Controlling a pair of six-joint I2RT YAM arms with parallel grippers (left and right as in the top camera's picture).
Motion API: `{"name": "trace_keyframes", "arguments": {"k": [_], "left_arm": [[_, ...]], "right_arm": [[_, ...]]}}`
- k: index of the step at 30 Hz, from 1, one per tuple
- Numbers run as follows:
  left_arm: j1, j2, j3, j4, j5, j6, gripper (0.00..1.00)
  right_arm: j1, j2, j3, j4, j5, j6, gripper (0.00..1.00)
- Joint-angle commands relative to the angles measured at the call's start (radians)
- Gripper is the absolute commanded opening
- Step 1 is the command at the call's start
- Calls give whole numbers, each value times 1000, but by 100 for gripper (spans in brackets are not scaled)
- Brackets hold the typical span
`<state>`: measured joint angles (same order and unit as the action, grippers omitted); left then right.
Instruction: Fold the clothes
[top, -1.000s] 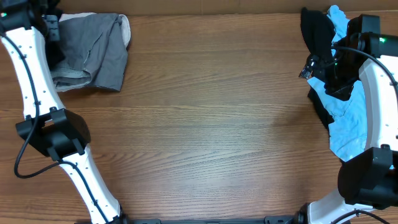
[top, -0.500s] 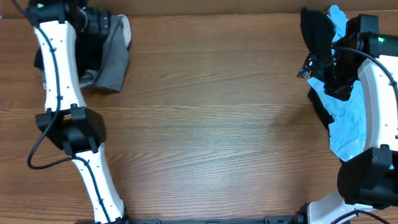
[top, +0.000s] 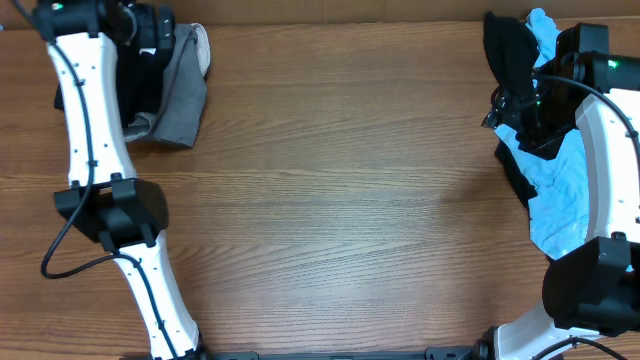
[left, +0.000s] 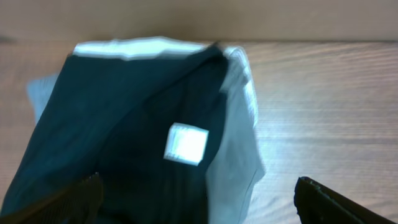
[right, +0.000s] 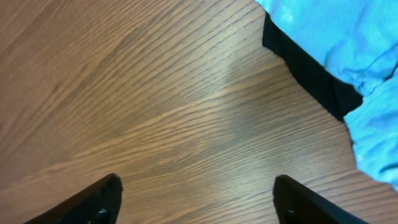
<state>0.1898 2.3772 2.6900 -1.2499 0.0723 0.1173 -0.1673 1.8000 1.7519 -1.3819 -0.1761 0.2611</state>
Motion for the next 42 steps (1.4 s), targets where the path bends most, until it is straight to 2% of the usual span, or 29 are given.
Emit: {"name": "trace_keyframes", "arguments": {"k": [1,5,8,10,13,15,16,18,19,24,30,42], "left_arm": [[31,-46,23,-29,22,-16,100],[40,-45,23,-23,21,-9,100],[39,-46,23,-26,64,-7,100],[28,-52,23,-36,125,-6,100],[10,-73,23,-67,224,-7,100],[-6,-96,23,-92,281,-11,100],[-15,-103,23,-105,295,-13,100],[-31,-109,23,-134,299,-21,100],[-38,-109,23,-142,298,-21,100],[-58,-108,21,-141,290,-21,100],[-60,-108,21,-141,290,-21,100],[-60,-108,21,-141,290,-21,100]], "right_arm": [[5,-14,2,11,-1,-4,79],[5,-14,2,17,-1,-5,78],[6,-14,2,14,-2,-17,68],[18,-26,3,14,-2,-55,64],[42,-68,11,12,6,-88,64],[56,-119,23,10,24,-87,65],[58,-140,28,7,26,-87,70],[60,-202,45,-10,26,-87,86],[60,-236,55,-25,25,-87,100],[60,-393,85,-119,24,-86,100],[60,-526,85,-135,14,-86,100],[60,-540,85,-135,44,-87,100]]}}
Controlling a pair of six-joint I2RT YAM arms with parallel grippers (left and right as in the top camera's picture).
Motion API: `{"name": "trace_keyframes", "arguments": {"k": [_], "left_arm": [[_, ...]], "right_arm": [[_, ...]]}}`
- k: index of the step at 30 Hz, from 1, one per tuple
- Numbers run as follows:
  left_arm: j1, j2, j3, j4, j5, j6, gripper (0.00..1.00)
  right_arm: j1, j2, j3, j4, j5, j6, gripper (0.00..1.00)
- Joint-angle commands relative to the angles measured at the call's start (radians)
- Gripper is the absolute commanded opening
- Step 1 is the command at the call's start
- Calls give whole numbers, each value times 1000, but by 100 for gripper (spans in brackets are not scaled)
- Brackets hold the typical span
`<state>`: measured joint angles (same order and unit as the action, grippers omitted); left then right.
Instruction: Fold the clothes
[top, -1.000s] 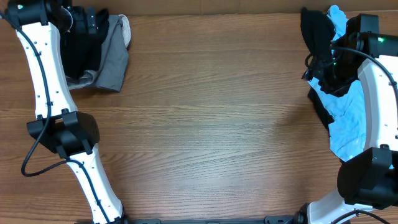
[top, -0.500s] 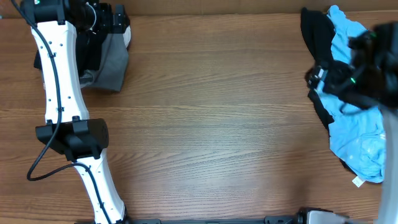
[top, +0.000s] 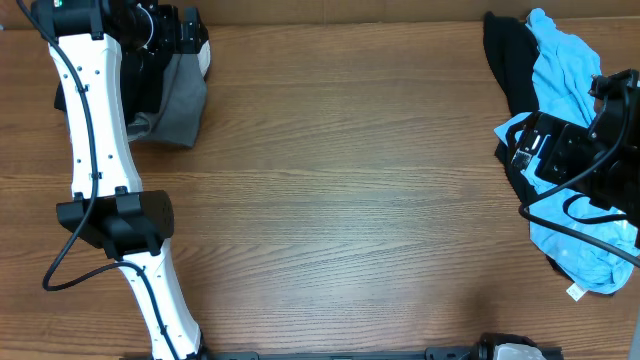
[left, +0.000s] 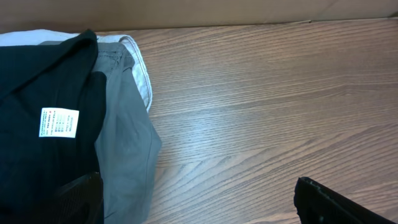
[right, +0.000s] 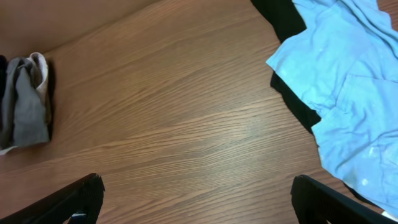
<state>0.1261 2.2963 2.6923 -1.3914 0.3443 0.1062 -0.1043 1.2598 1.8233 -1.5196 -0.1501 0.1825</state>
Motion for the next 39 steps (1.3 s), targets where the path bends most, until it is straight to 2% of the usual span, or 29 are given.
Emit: {"name": "trace_keyframes", "arguments": {"k": [1,8,12,18,23,31,32,39], "left_arm": [[4,-27,18,0,18,-10,100],[4,-27,18,0,18,-10,100],[4,-27,18,0,19,-10,100],[4,-27,18,0,19,-10,100],[4,-27,18,0,18,-10,100],[4,-27,18,0,18,-10,100],[4,-27,18,0,19,-10,100],[4,-27,18,0,19,-10,100]], "right_arm": [[-3,0,13,3,18,-8,100],[11,-71,-2,4,18,-8,100],[54,-173,-111,140,92,-8,100],[106,-386,-440,486,123,-36,100],[144,-571,-771,793,103,-118,100],[145,-853,-1220,1090,43,-131,100],[145,-935,-1323,1164,44,-132,100],[145,-1126,-1567,1321,44,-131,100]]}}
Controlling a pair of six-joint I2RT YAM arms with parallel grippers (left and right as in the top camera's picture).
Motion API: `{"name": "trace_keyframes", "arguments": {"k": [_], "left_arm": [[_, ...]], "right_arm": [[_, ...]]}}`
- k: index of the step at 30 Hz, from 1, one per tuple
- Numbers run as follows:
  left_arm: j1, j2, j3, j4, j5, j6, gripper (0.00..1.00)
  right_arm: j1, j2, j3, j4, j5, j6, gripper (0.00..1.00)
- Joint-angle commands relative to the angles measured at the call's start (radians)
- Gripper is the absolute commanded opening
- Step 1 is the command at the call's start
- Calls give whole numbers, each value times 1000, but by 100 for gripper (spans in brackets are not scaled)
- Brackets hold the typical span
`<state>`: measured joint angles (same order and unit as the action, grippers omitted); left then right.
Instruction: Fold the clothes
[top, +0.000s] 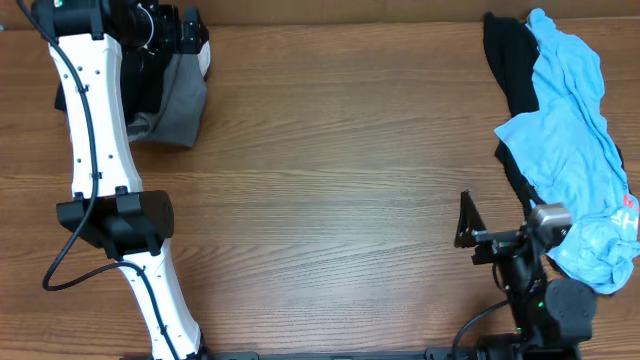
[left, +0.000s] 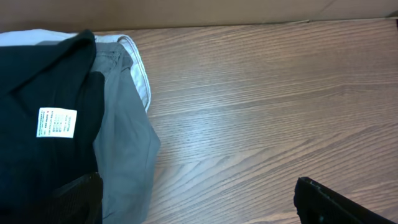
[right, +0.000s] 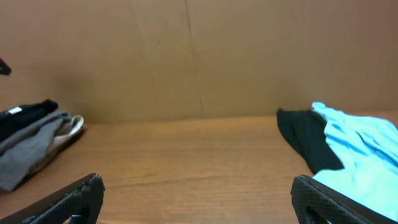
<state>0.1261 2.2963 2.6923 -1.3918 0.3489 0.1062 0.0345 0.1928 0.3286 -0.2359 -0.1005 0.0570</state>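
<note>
A folded pile of a grey garment (top: 178, 100) and a black garment (left: 43, 143) with a white label lies at the far left corner. My left gripper (left: 196, 204) hovers open just right of it, holding nothing. An unfolded light blue garment (top: 565, 140) lies crumpled over a black garment (top: 505, 60) along the right side. My right gripper (right: 199, 202) is open and empty, drawn back at the near right edge and looking level across the table. It sees the grey pile (right: 31, 149) on the left and the blue garment (right: 360, 152) on the right.
A brown cardboard wall (right: 186, 56) stands along the far edge of the wooden table (top: 340, 180). My left arm (top: 95, 130) stretches along the left side from its base at the near edge.
My right arm has left its place over the blue garment and now sits folded back at the near right edge, its camera level. The blue garment shows uncovered. My left arm has not moved.
At first my left gripper was open close over the folded dark and grey pile, and my right gripper was open low beside the blue garment. Then the left stood higher, right of the pile, and the right was higher over the blue garment. Now the right is drawn back.
</note>
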Motion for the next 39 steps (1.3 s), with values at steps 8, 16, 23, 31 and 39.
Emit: {"name": "trace_keyframes", "arguments": {"k": [8,16,23,31,39], "left_arm": [[4,-27,18,1,14,-10,100],[4,-27,18,1,14,-10,100],[4,-27,18,1,14,-10,100],[4,-27,18,1,14,-10,100],[4,-27,18,1,14,-10,100]], "right_arm": [[6,-158,-243,243,-5,-5,100],[6,-190,-294,280,-5,-5,100],[6,-190,-321,233,1,-6,100],[6,-190,-320,155,44,-5,100],[5,-190,-320,156,44,-5,100]]}}
